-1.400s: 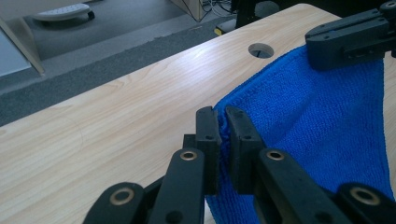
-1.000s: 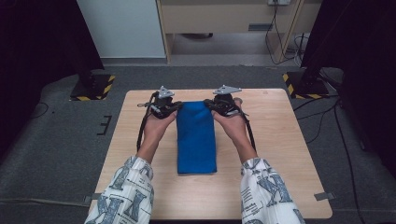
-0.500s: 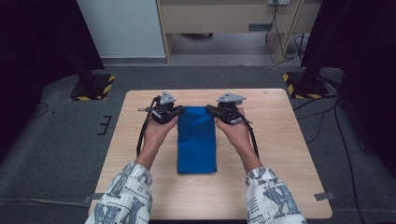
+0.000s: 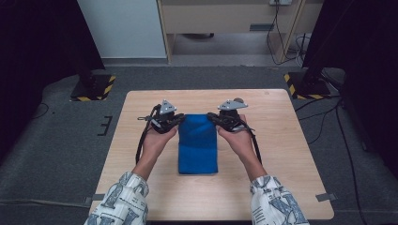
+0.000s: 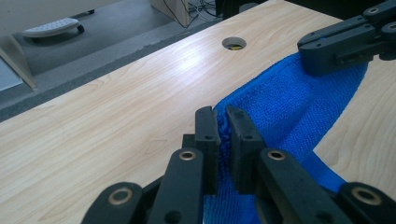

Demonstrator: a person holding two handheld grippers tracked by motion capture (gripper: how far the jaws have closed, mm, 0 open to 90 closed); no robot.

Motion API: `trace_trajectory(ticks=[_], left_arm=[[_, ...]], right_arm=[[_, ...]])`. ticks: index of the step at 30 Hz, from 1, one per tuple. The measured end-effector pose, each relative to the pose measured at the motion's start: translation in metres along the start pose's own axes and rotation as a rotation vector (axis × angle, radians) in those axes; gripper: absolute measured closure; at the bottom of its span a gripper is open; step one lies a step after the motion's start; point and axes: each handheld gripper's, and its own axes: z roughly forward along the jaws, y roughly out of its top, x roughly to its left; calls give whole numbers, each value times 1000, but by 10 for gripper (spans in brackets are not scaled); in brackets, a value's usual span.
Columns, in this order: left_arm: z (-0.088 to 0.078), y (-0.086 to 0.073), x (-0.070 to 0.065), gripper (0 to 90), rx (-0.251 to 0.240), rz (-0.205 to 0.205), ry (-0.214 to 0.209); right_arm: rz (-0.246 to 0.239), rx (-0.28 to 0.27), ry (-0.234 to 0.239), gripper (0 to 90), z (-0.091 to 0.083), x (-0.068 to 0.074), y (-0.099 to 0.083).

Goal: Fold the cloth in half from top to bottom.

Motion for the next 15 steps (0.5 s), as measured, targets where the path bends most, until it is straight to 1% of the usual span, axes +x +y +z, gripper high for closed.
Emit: trace_trajectory(ticks=[2, 4, 8, 12, 15], left_arm=[[-2, -2, 0, 835, 1, -4, 0], [-4, -6, -1, 835, -3, -13, -9], [-6, -12, -3, 834, -2, -18, -20], [-6, -19, -7, 832, -1, -26, -30], [-8, -22, -10, 832, -1, -21, -34]], right_arm=[[-3, -1, 5, 862, 0, 2, -1], [-10, 3, 13, 862, -2, 5, -2], [-21, 9, 25, 861, -5, 10, -7], [-18, 14, 35, 861, -6, 10, -12], [-14, 22, 46, 861, -8, 10, -16]])
